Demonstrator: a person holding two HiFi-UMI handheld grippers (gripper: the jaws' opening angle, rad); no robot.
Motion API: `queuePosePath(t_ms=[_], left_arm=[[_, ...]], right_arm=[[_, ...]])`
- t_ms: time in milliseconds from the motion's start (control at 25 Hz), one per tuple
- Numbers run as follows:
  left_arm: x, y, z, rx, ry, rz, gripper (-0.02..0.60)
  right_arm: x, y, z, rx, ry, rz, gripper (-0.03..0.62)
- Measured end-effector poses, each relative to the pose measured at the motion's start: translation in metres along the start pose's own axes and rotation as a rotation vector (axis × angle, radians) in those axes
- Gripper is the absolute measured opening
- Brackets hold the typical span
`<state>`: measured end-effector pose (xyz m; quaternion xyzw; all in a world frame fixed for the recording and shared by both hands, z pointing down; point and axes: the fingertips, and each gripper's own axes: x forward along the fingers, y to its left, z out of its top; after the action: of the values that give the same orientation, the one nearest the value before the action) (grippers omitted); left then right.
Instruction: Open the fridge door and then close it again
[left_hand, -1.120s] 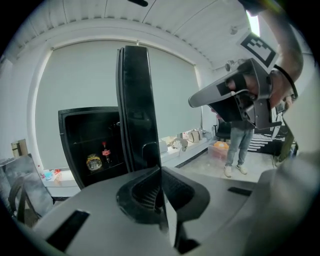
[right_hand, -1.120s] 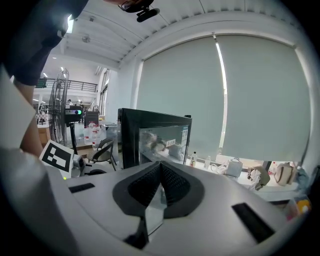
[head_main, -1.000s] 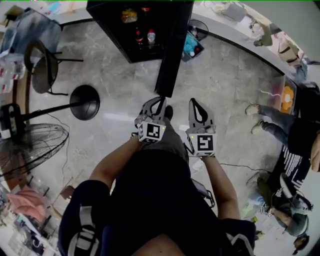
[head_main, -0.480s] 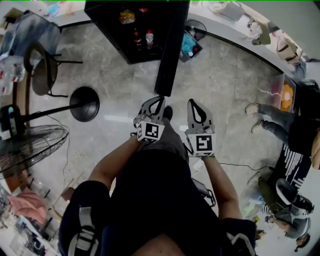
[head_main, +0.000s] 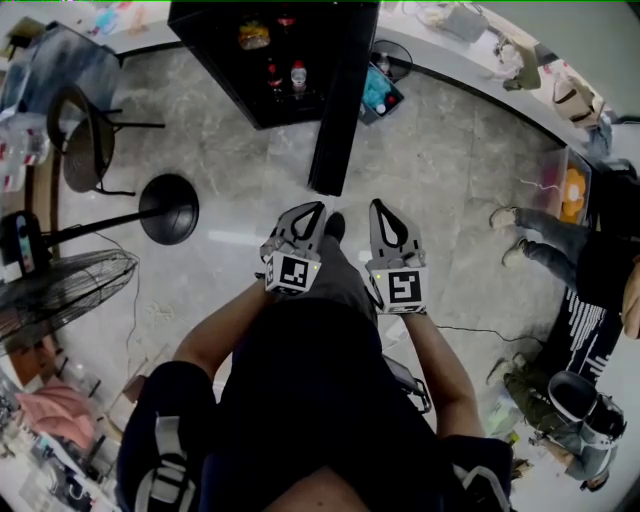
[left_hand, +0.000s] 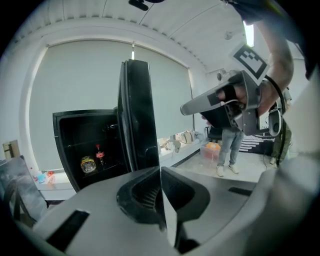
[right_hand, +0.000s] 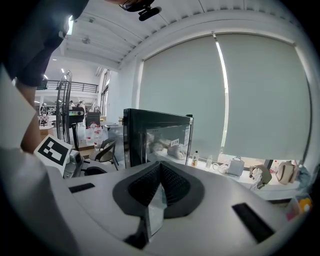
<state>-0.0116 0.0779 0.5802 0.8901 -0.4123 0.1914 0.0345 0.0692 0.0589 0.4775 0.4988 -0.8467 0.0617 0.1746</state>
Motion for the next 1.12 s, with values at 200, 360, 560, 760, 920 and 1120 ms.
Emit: queuePosePath(t_ms=[200,360,560,760,920,1120], left_arm=[[-0.014,0.014,0.011,-0.015,-0.041,0.018,0.025],[-0.024,0.021,0.011,-0.025,-0.043,0.024,0.023],[-0.036,0.029,0.017,-0.034,-0.057,0.036,0.021],[-0.052,0.043,0.025,-0.045,-0.073,0.050,0.021],[-0.061,0.059,0.032,-0.039,-0.091,0.069,0.021],[-0.073,0.074,0.034,-0.014,-0.099,0.092,0.021]], right_arm=[[0.002,0.002,0.003,-0.004,-0.010,0.004,0.020],[0.004,0.003,0.009,-0.012,-0.027,0.008,0.069],[0.005,0.005,0.019,0.038,-0.060,0.030,0.191],[0.003,0.013,0.050,0.060,-0.107,0.064,0.254],[0.006,0.024,0.084,0.059,-0.134,0.080,0.258],[0.005,0.042,0.095,0.020,-0.166,0.078,0.270]])
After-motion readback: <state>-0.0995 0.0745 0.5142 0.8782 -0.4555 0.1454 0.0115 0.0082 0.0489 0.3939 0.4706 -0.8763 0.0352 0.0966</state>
